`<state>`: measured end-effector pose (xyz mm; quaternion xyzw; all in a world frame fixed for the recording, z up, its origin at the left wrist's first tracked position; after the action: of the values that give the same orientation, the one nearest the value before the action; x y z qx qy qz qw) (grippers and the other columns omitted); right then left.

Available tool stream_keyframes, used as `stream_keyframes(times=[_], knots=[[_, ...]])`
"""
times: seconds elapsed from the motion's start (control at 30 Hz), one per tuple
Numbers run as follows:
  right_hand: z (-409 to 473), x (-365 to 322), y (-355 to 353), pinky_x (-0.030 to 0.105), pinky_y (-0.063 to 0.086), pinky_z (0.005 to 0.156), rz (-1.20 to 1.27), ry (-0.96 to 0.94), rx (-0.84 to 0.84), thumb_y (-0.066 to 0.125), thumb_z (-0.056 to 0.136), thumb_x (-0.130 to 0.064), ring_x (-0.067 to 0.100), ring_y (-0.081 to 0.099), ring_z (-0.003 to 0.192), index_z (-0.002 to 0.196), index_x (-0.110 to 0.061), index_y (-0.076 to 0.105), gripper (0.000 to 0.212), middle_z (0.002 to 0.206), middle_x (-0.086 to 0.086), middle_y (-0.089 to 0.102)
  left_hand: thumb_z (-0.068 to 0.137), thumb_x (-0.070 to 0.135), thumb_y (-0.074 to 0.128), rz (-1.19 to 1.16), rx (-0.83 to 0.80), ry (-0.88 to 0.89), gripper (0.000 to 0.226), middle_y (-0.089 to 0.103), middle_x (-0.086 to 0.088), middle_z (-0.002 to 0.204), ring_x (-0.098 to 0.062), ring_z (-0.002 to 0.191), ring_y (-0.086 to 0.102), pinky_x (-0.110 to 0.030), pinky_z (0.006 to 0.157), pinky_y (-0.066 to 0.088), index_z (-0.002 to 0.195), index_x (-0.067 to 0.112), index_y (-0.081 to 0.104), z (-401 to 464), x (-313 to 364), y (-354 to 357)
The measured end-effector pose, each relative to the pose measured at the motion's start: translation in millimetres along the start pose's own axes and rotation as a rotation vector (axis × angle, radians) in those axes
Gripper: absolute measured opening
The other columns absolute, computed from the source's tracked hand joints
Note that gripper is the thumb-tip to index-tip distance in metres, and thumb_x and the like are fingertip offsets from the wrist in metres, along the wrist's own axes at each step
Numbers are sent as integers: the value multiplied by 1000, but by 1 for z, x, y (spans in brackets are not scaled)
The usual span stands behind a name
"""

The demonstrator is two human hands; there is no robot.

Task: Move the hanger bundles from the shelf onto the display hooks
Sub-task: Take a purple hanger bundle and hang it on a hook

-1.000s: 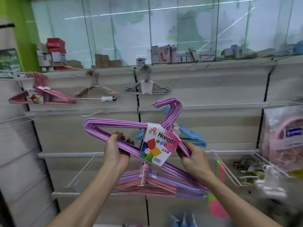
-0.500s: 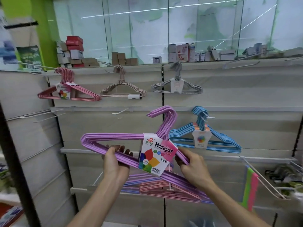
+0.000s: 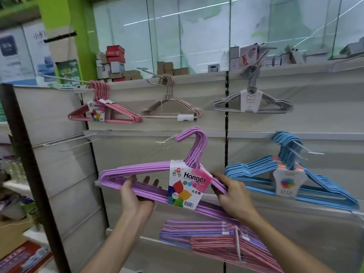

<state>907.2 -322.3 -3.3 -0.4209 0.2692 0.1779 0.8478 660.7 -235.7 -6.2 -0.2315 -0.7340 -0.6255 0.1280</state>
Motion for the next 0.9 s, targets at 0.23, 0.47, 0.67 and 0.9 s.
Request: stream_keyframes(times=[0.23,0.47,0.67,0.9], knots=[[52,4,30,37,55,75,-55,-31,-4,63,87,-32,20,67,103,131,-45,55,46,113,-17,72,97,25,50,-34,71,49,12,57,-12,100,-30,94,59,-50,105,43,91,15,54,53,15,-2],[87,3,53,35,53,78,-167,-16,-27,61,87,-27,21,65,108,136,-44,51,53,119,-15,70,97,25,50,-56,53,-9,14,59,-14,118,-36,113,58,-57,105,40,106,16,55,110,16,-6],[115,-2,72,34,52,77,-267,12,-41,56,82,-19,22,65,106,140,-44,46,64,120,-10,70,97,26,51,-80,57,-86,25,61,-12,111,-34,104,60,-56,96,43,120,17,52,157,13,-3],[131,0,100,37,47,85,-388,55,-78,52,81,-15,26,59,117,143,-40,43,68,130,-6,65,100,23,50,-67,79,-173,9,61,-8,101,-28,88,61,-50,91,46,104,16,54,207,3,-14]])
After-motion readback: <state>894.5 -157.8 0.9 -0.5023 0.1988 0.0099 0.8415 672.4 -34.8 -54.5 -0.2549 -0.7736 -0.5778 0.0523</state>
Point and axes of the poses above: each hand's wrist, its own z-axis towards the middle knuckle, its own y-axis out of the palm, x = y × z, the point moved 5 cm from there along z, towards the middle knuckle
